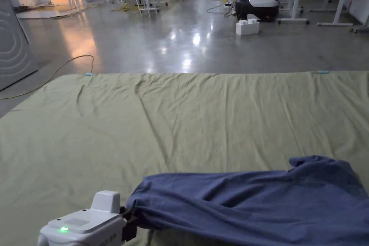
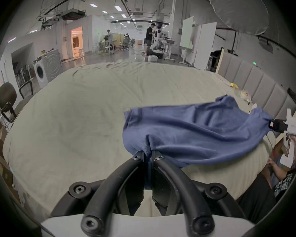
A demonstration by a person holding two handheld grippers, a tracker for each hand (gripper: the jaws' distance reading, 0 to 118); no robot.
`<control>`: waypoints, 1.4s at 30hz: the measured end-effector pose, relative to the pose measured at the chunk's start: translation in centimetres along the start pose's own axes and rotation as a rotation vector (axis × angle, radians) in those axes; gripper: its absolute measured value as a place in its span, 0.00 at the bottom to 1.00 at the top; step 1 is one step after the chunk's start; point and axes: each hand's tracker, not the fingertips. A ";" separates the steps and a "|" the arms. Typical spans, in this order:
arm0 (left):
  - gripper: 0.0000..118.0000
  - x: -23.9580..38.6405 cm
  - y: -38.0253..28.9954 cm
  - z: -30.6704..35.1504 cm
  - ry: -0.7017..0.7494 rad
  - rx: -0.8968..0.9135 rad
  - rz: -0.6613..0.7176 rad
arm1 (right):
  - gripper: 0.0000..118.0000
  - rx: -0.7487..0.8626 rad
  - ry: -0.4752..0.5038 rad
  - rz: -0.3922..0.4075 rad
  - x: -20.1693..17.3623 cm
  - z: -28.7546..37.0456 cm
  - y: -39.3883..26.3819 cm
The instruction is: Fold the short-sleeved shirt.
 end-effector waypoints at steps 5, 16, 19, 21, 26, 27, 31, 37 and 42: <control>0.06 -1.7 -4.7 2.8 0.001 -0.070 -0.008 | 0.07 -0.046 0.025 -0.021 -0.1 4.0 -4.0; 0.78 -3.4 -11.3 3.8 0.024 -0.009 0.140 | 0.53 -0.175 0.002 0.045 1.3 1.9 -11.4; 0.78 -3.6 -9.4 7.8 0.030 0.112 0.148 | 0.53 -0.025 0.018 0.013 2.7 4.4 -10.6; 0.78 -2.8 -7.5 11.5 0.034 0.206 0.117 | 0.53 0.067 0.007 0.019 2.9 6.8 -8.9; 0.78 1.1 -3.5 19.7 0.090 0.463 -0.020 | 0.53 0.295 0.057 0.037 0.6 13.2 -4.2; 0.78 1.9 -2.9 20.9 0.094 0.498 -0.037 | 0.53 0.336 0.070 0.046 -0.2 14.3 -3.3; 0.78 4.8 -1.5 24.0 0.071 0.609 -0.028 | 0.53 0.507 0.111 0.102 -3.0 17.5 -0.6; 0.76 8.4 -1.3 25.9 0.145 0.670 -0.135 | 0.52 0.598 0.179 0.123 -5.5 20.2 1.8; 0.48 9.4 -1.8 26.4 0.139 0.680 -0.166 | 0.24 0.596 0.230 0.098 -6.6 20.9 2.0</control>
